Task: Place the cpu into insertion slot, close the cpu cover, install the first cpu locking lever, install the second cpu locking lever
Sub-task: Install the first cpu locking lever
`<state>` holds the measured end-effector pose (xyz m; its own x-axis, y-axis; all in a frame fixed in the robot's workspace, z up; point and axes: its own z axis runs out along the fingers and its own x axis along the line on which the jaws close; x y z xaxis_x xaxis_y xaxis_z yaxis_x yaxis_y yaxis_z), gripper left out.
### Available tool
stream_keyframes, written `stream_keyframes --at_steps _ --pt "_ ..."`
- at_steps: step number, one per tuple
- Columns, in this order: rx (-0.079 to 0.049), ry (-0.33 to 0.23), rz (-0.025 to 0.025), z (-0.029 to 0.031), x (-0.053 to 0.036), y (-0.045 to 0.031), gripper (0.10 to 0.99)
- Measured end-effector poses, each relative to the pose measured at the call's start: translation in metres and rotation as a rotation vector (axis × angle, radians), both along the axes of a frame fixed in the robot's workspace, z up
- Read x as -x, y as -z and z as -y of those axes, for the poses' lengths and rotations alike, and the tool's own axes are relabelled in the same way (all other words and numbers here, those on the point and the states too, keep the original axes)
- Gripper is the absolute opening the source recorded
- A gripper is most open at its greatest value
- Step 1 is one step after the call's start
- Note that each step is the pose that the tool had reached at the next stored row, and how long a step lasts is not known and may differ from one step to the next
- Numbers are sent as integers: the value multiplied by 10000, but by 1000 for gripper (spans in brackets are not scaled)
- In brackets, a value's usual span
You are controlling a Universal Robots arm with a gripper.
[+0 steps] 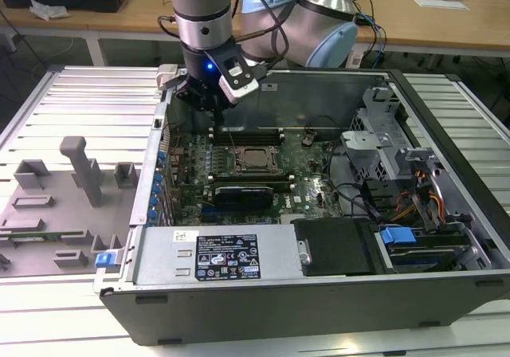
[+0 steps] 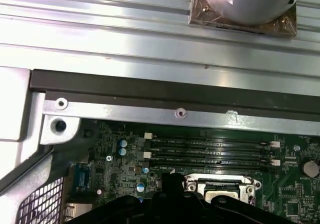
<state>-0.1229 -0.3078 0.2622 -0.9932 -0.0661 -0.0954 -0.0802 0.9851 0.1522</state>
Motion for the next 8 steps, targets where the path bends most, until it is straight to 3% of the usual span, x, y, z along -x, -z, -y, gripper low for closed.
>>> stream_keyframes --at_steps 8 --pt "1 1 -1 1 -229 2 106"
